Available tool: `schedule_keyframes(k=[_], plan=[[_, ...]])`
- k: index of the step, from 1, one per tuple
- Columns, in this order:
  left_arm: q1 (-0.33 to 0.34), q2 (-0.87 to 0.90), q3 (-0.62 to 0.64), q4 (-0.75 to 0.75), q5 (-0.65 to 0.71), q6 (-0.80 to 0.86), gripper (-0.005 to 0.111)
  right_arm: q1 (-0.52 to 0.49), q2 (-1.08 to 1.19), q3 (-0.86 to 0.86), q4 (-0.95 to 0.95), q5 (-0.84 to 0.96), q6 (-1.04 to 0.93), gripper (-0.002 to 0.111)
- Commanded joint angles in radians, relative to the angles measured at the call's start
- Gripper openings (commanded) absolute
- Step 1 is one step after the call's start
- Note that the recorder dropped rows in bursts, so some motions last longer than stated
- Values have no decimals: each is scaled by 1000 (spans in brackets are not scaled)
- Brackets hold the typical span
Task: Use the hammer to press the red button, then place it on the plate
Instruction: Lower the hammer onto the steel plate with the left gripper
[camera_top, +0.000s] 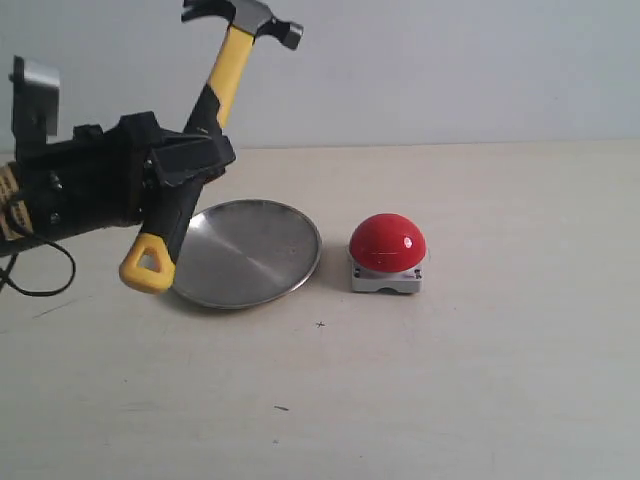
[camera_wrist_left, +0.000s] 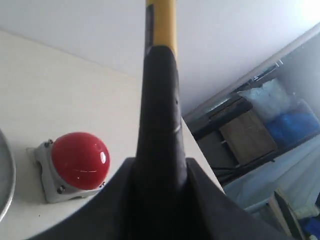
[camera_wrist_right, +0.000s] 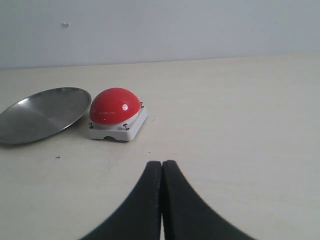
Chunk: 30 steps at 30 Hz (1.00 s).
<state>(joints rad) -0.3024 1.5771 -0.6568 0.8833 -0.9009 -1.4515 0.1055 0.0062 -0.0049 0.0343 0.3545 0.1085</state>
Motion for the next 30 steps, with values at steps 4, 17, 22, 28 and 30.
schedule_keyframes(k=[4,17,22,28,30], plan=[[3,240,-53,-103,-152,8,0,-1,-6,5,2,-5,0,0],[83,461,-183,39,-18,-145,0,-1,-6,5,2,-5,0,0],[94,461,-195,77,15,-157,0,-1,-6,5,2,-5,0,0],[94,461,-243,126,60,-209,0,-1,-6,5,2,-5,0,0],[94,463,-250,126,89,-227,0,-1,-6,5,2,-5,0,0]])
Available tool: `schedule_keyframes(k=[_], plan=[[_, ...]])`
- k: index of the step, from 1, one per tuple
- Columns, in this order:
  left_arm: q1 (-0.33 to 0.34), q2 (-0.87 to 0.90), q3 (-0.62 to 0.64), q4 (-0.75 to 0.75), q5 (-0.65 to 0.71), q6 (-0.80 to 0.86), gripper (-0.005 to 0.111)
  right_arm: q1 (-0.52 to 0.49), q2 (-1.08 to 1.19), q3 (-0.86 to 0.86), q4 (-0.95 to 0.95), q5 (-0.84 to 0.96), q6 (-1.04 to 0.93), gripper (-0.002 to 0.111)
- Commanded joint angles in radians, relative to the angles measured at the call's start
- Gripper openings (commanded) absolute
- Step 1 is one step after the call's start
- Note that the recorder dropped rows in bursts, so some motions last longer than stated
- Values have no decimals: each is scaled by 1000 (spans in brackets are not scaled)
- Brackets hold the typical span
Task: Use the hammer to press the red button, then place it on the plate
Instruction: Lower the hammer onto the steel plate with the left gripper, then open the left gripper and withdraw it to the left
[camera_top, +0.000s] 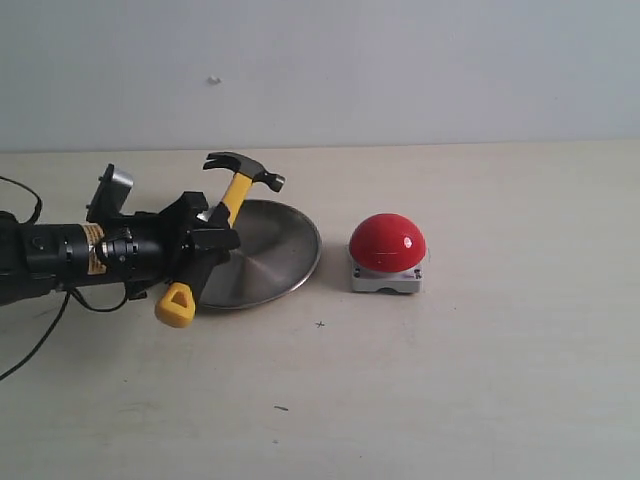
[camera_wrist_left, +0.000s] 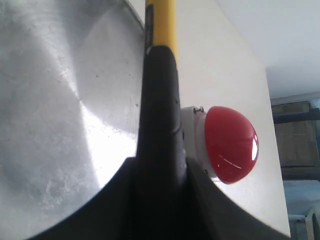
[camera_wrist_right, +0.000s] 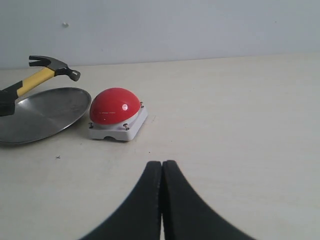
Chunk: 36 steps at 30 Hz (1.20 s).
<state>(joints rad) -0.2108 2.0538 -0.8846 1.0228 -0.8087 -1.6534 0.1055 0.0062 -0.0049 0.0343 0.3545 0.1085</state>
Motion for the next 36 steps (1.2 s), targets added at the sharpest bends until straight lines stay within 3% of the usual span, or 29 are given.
schedule_keyframes(k=[1,25,27,33,36], plan=[[2,-12,-26,-14,4,-35,0,-1,-6,5,2,-5,0,0],[0,122,-99,20,-44,-101,0,-1,-6,5,2,-5,0,0],[0,122,-107,36,-41,-114,4,-1,-6,5,2,-5,0,0],[0,122,-110,50,-39,-148,35,-1,-6,5,2,-5,0,0],[0,122,-110,50,-39,-159,41,-1,-6,5,2,-5,0,0]])
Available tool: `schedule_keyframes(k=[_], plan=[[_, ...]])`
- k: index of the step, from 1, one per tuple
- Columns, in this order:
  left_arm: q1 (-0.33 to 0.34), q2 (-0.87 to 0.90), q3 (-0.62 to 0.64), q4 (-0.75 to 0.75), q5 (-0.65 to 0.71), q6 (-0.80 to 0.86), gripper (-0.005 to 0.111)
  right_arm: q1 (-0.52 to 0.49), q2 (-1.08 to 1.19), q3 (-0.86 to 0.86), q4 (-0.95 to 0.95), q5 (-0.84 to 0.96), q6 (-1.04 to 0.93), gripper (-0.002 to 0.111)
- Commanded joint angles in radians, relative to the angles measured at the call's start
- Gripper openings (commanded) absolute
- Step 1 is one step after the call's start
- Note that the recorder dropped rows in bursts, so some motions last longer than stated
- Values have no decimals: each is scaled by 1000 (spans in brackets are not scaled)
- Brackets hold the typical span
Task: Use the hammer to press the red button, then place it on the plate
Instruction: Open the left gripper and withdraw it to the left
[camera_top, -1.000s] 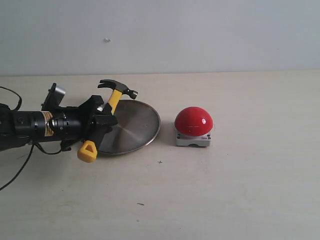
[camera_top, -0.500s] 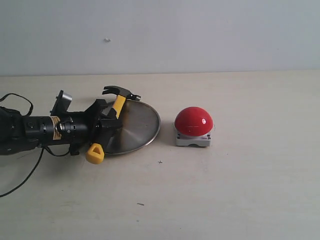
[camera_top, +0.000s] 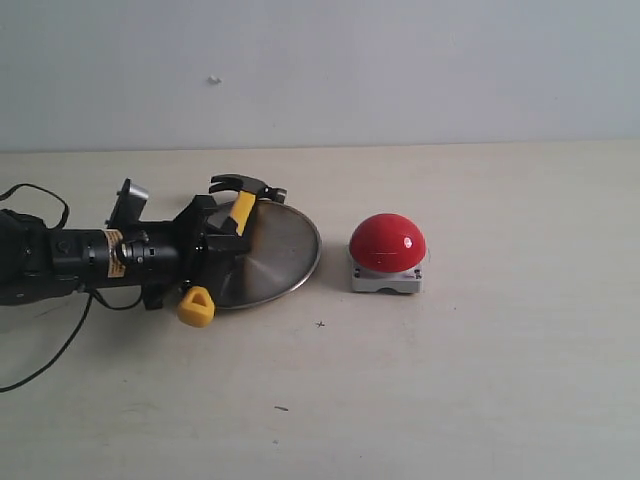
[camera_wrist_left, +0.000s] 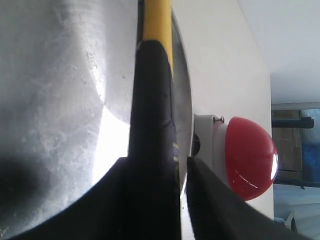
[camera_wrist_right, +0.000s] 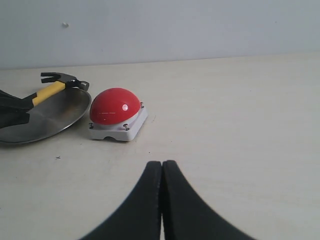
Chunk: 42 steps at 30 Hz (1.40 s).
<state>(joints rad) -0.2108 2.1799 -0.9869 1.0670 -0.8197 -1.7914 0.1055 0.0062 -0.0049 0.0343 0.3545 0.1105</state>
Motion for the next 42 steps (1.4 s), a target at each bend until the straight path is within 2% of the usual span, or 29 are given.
schedule_keyframes(k=[1,10,18,30,33,39,42], plan=[[0,-5,-7,6,-28,-21,42,-1,-6,5,2,-5,-2,0],[4,-5,-7,20,-25,-54,44,-1,-6,5,2,-5,-2,0],[18,-5,-7,74,-18,-101,72,-1,-6,5,2,-5,-2,0],[142,-18,-7,218,-48,-97,72,-1,-6,5,2,-5,-2,0],[138,-18,-5,236,-60,-97,72,-1,-6,5,2,-5,-2,0],[82,-24,-5,238,-148,-84,72,-1,-6,5,2,-5,-2,0],[99,-38,-5,256,-134,-59,72,-1,-6,5,2,-5,-2,0]])
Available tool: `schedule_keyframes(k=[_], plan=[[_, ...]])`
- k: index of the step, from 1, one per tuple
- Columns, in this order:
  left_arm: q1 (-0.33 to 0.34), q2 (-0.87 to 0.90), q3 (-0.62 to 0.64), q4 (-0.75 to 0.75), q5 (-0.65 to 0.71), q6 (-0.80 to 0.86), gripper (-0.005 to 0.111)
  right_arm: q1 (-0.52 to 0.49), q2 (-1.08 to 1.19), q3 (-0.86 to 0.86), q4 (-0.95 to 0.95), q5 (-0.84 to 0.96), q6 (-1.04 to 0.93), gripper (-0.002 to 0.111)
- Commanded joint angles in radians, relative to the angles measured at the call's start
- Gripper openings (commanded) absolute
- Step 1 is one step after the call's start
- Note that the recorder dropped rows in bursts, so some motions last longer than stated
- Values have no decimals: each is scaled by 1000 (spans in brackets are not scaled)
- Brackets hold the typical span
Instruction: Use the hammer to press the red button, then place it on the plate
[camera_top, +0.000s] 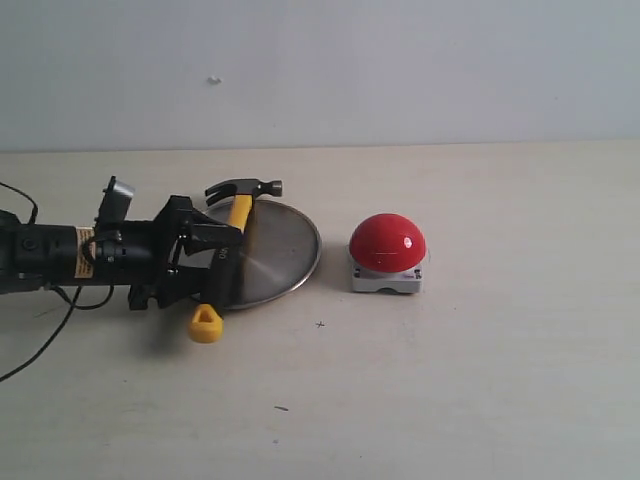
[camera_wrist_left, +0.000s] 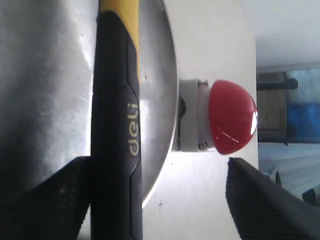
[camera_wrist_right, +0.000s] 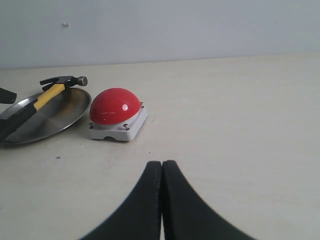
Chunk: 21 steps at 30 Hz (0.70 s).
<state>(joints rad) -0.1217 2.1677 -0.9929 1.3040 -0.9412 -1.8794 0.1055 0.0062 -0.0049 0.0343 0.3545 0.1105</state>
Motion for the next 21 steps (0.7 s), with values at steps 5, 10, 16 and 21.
schedule_keyframes(k=[5,10,16,21], plan=[[80,-43,1,94,-6,29,71,-1,-6,5,2,-5,-2,0],[148,-125,11,141,-57,119,9,-1,-6,5,2,-5,-2,0],[142,-427,207,-53,223,477,0,-1,-6,5,2,-5,-2,0],[132,-826,439,-442,507,856,0,-1,-6,5,2,-5,-2,0]])
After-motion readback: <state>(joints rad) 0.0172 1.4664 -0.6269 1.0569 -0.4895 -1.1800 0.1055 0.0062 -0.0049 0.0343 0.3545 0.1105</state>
